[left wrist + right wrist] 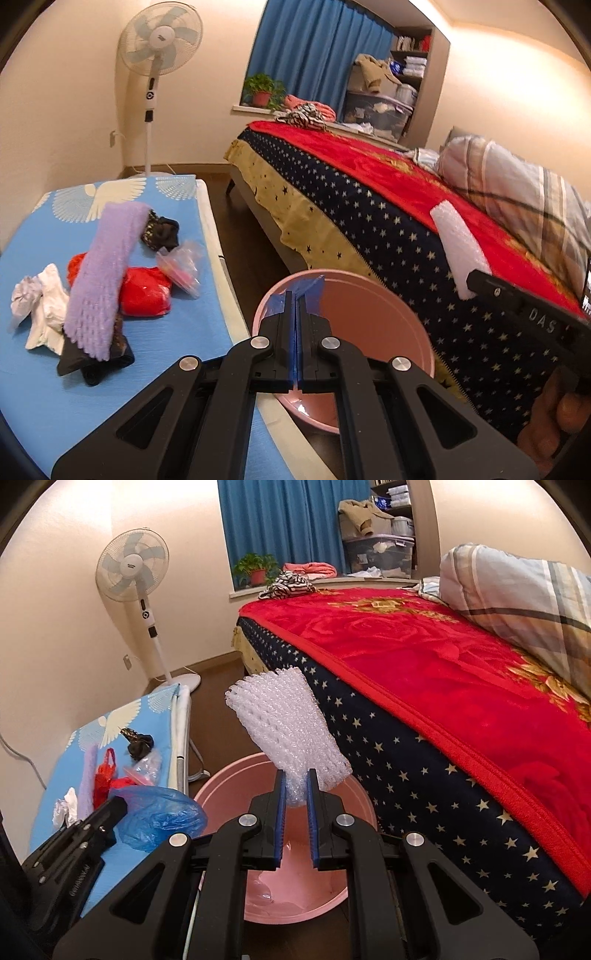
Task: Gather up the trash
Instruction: 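Carry the blue bag and white foam net over the pink bucket with both tools, then open both tools to drop the bag and net into the pink bucket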
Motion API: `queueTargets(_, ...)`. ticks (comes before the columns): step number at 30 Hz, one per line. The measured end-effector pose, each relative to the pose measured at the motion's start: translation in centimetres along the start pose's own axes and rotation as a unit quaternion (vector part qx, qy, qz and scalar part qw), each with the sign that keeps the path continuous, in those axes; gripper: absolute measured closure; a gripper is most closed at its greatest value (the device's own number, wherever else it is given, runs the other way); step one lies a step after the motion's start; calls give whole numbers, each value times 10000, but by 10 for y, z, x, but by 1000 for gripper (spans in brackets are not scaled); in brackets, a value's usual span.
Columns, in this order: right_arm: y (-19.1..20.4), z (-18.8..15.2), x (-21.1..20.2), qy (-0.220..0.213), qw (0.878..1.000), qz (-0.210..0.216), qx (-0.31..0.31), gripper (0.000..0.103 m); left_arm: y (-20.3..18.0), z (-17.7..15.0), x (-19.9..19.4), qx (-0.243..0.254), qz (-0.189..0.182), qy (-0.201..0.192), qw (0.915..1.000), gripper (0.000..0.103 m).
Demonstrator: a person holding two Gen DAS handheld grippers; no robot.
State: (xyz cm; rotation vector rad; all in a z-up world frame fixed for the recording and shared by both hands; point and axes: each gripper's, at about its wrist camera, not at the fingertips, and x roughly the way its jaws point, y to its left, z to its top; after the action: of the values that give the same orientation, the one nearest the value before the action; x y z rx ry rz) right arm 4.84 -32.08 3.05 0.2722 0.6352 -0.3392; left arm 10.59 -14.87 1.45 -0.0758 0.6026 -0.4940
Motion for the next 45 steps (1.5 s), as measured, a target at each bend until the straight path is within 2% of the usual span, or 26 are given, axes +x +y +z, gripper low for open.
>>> queueTargets(10, -2, -5, 16, 168, 9998, -90, 8, 92, -1, -6, 22, -66, -209, 248, 9995, 103)
queueTargets(13, -4, -5, 20, 261, 9995, -153, 46, 86, -4, -7, 29, -64, -334, 382, 9987, 103)
queueTargets(14, -4, -6, 22, 299, 9994, -175, 58, 74, -5, -8, 32, -61, -365, 472, 9982, 99)
queueTargets(16, -8, -7, 23, 316, 9988, -319, 173, 54, -4, -12, 36, -68, -262, 579, 9980, 79)
queueTargets(17, -9, -7, 22, 307, 9987, -341, 208, 53, -2, -13, 35, -103, -189, 565, 9982, 68)
queueTargets(20, -11, -8, 20, 315, 9987, -286, 290, 53, 8, -13, 31, -294, -136, 550, 9980, 66)
queueTargets(29, 5, -11, 9, 197, 9997, 3, 169, 53, 23, -10, -1, -312, 137, 234, 9991, 66)
queueTargets(37, 35, -17, -2, 64, 9990, 432, 11, 57, 54, -8, -32, -486, 594, -39, 9970, 67)
queueTargets(45, 78, -21, -5, -67, 9943, 1052, -186, 62, 93, -9, -60, -781, 1154, -467, 9891, 67)
